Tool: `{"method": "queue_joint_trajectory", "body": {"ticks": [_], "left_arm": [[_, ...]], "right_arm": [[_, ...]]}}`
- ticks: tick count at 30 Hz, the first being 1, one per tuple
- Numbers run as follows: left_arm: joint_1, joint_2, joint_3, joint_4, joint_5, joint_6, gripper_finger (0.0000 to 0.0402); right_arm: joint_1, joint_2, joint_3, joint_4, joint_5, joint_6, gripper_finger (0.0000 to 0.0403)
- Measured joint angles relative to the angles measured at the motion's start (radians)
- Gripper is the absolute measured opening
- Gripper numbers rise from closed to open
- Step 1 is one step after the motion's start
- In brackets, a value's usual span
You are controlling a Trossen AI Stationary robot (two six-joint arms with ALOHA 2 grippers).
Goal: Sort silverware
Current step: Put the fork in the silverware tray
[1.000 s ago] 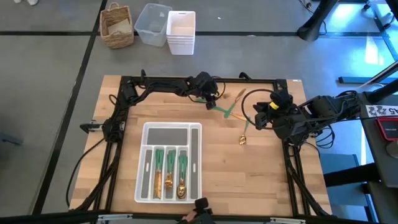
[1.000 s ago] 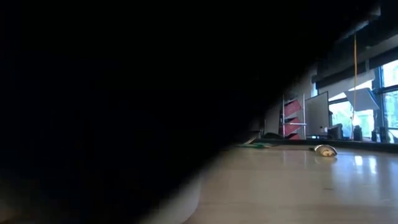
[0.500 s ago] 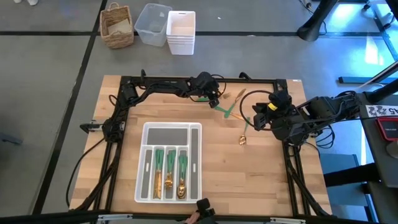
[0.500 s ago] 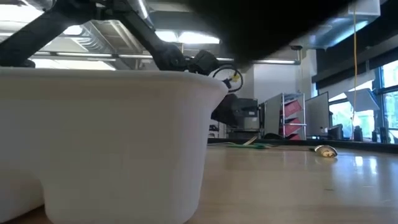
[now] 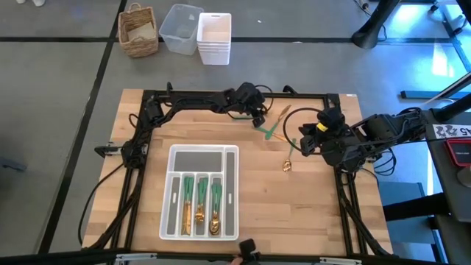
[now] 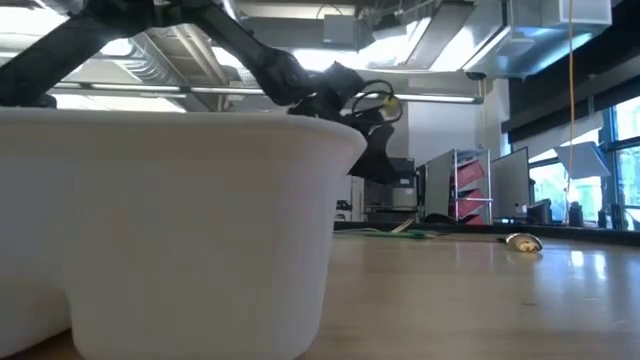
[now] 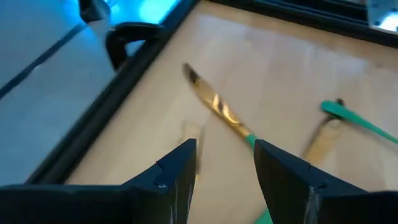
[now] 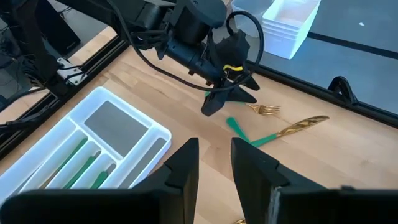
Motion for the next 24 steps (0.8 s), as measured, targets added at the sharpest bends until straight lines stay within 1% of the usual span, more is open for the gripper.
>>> {"method": "queue_joint_trajectory", "body": {"ticks": [4, 9, 12, 16, 19, 24], "left_arm": [[-0.011, 0.069, 0.108, -0.102, 0.028, -0.004, 0.0155], [-0.009, 0.191, 0.324, -0.322, 0.041, 0.001, 0.0155], [0.001, 0.213, 0.403, -0.409, 0.032, 0.048, 0.0155], [0.03, 0.219, 0.417, -0.499, 0.018, 0.1, 0.0155], [0.054, 0.239, 0.416, -0.57, 0.008, 0.11, 0.0155], [0.08, 0.274, 0.415, -0.564, -0.004, 0.1, 0.0155]], "right_arm": [[0.0, 0.0, 0.0, 0.001, -0.035, -0.001, 0.0095], [0.0, 0.0, 0.0, 0.004, -0.077, 0.0, 0.0095], [0.0, 0.0, 0.0, 0.004, -0.096, 0.0, 0.0095], [0.0, 0.0, 0.0, 0.003, -0.105, 0.0, 0.0095], [0.0, 0.0, 0.0, 0.002, -0.106, 0.0, 0.0095], [0.0, 0.0, 0.0, 0.002, -0.108, 0.0, 0.0095]]}}
